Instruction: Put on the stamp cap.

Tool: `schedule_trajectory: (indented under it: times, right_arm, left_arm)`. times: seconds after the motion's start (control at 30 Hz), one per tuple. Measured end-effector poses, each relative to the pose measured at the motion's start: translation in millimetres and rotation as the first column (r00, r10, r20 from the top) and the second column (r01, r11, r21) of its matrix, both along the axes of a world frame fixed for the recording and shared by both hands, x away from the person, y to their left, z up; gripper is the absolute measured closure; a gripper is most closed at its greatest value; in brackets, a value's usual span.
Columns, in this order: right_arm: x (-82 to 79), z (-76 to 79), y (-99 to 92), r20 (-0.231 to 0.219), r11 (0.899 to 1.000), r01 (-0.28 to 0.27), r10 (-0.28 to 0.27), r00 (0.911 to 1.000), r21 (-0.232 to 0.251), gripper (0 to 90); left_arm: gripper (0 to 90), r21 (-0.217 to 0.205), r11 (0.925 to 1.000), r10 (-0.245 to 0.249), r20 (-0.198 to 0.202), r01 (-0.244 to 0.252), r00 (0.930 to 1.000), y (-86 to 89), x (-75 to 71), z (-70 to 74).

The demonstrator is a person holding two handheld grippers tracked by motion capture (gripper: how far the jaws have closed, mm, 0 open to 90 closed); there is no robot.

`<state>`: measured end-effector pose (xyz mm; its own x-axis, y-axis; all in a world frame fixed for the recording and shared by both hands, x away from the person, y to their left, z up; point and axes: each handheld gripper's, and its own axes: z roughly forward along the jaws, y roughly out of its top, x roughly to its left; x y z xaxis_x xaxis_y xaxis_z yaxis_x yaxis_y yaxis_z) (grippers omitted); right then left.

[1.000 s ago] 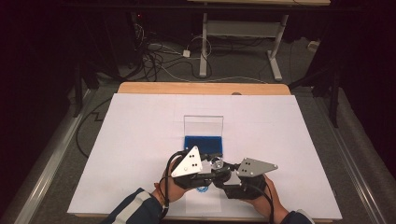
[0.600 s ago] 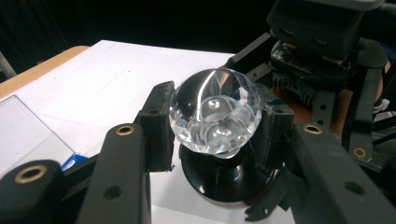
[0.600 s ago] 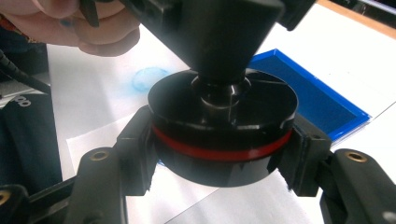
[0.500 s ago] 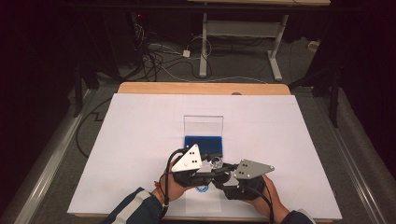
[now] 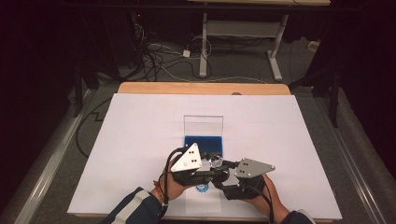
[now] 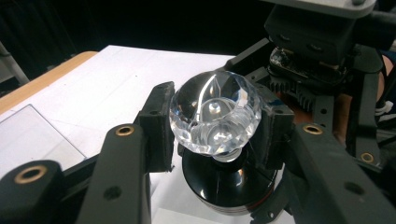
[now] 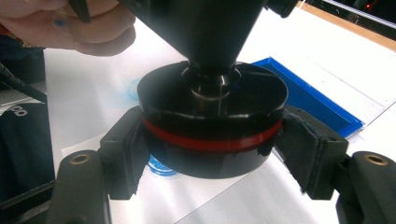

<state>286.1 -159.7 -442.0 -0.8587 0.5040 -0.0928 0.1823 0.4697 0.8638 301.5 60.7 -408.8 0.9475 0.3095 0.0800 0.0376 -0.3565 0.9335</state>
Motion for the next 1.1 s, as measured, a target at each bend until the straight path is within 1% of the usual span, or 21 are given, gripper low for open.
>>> schedule_trajectory:
  times: [0.03,0.1,0.17,0.23,0.3,0.37,0.47,0.5,0.57,0.63,0.67,0.8,0.9,0.97,1.0,1.1]
  right_arm:
    - [0.1,0.1,-0.2,-0.003,1.0,-0.002,0.002,1.0,-0.002,28.3]
    - [0.4,-0.6,0.5,-0.009,1.0,-0.002,0.002,1.0,-0.008,25.4]
    - [1.1,-1.2,0.8,-0.013,1.0,-0.007,0.007,0.9999,-0.01,24.8]
    - [0.8,-1.5,1.0,-0.003,1.0,-0.004,0.004,1.0,-0.021,24.5]
    - [0.5,-1.2,-0.2,-0.016,1.0,-0.02,0.019,0.9997,-0.012,24.6]
    - [-0.1,-1.2,-0.7,-0.002,1.0,-0.017,0.017,0.9999,-0.024,22.7]
    - [-1.0,-1.2,-2.9,0.019,0.998,-0.012,0.013,0.9997,-0.058,21.8]
    - [-0.9,-0.6,-4.6,0.025,0.998,-0.011,0.013,0.9996,-0.059,21.7]
    - [0.3,2.0,-8.7,0.029,0.999,-0.008,0.009,0.9995,-0.044,21.7]
    - [0.7,4.7,-12.7,0.049,0.999,0.011,-0.009,0.9987,-0.04,20.9]
    - [1.0,5.7,-14.7,0.051,0.999,0.015,-0.013,0.9986,-0.038,20.4]
    - [1.8,7.9,-22.5,0.078,0.998,0.037,-0.033,0.9964,-0.052,19.9]
    - [4.1,9.9,-28.8,0.078,0.998,0.052,-0.049,0.9957,-0.04,19.9]
    - [4.8,11.8,-31.4,0.09,0.997,0.064,-0.06,0.9941,-0.036,19.9]
    - [4.9,12.5,-32.3,0.085,0.997,0.068,-0.065,0.9942,-0.029,19.9]
    - [5.6,13.7,-33.9,0.101,0.997,0.075,-0.072,0.9923,-0.033,19.8]
  left_arm:
    - [54.5,0.0,1.0,0.005,0.005,-0.005,1.0,0.3,-0.3,0.4]
    - [54.6,-0.006,1.0,0.001,-0.002,-0.001,1.0,1.4,0.3,1.2]
    - [54.5,-0.001,1.0,0.008,0.007,-0.008,0.9999,2.1,0.2,2.3]
    - [54.6,-0.002,0.9999,0.011,0.007,-0.011,0.9999,3.4,0.6,3.3]
    - [54.5,-0.006,0.9999,0.013,0.003,-0.013,0.9999,5.3,1.6,4.7]
    - [54.6,-0.001,0.9998,0.021,0.015,-0.021,0.9997,7.2,1.6,5.7]
    - [54.6,0.0,0.9997,0.026,0.015,-0.026,0.9996,10.2,2.4,6.2]
    - [54.5,0.003,0.9996,0.029,0.015,-0.029,0.9995,10.9,2.8,6.2]
    - [54.5,0.01,0.9992,0.038,0.025,-0.038,0.999,12.0,3.0,5.9]
    - [54.6,0.018,0.9988,0.045,0.032,-0.046,0.9985,13.0,3.3,6.2]
    - [54.5,0.019,0.9987,0.047,0.034,-0.048,0.9983,13.6,3.6,6.5]
    - [54.5,0.025,0.998,0.057,0.043,-0.058,0.9974,16.7,4.6,7.9]
    - [54.5,0.03,0.9973,0.065,0.05,-0.066,0.9967,19.2,6.4,8.4]
    - [54.5,0.031,0.9972,0.067,0.045,-0.068,0.9968,21.3,7.8,8.0]
    - [54.5,0.034,0.9968,0.07,0.047,-0.072,0.9964,22.2,8.1,7.8]
    - [54.5,0.042,0.9958,0.08,0.051,-0.082,0.9955,24.8,8.6,7.7]
